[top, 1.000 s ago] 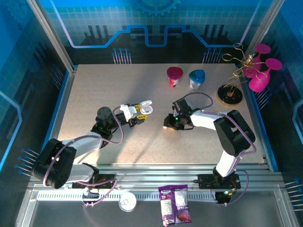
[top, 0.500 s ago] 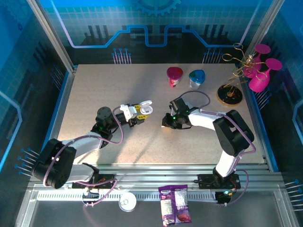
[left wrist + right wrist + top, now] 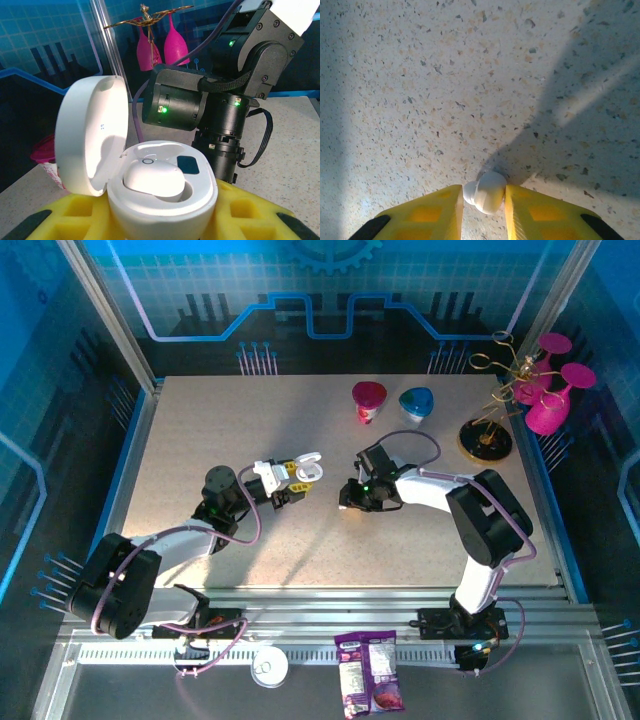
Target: Insert the wireless bluetooth earbuds into the charging case
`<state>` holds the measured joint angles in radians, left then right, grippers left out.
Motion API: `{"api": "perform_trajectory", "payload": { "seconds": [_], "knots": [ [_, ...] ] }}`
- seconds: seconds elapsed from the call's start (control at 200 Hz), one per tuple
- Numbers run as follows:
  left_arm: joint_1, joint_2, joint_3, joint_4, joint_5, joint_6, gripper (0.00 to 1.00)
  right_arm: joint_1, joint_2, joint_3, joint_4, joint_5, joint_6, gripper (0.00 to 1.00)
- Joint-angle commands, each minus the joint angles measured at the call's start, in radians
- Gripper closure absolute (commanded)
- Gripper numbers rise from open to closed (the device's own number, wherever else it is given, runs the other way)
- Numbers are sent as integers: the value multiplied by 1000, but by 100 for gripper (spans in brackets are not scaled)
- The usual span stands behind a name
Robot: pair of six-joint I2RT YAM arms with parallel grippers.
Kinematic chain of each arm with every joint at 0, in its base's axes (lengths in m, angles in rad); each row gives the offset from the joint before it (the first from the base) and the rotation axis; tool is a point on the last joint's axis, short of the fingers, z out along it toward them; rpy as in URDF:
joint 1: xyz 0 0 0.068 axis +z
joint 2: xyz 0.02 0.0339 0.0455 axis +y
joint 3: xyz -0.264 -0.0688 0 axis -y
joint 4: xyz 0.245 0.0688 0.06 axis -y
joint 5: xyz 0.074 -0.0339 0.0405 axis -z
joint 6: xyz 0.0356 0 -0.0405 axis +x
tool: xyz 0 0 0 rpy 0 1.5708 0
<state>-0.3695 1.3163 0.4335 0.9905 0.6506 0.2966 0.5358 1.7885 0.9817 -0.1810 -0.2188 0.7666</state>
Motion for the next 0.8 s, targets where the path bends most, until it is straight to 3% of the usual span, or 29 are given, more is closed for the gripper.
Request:
{"api": "perform_trajectory", "payload": {
  "seconds": [0.0,0.79],
  "knots": [
    [6,-6,4,0,17,27,74,8,24,30,1,-23,-4,73],
    [6,-11,4,-7,17,26,74,13,34,34,66,-103,2,73]
  ]
}}
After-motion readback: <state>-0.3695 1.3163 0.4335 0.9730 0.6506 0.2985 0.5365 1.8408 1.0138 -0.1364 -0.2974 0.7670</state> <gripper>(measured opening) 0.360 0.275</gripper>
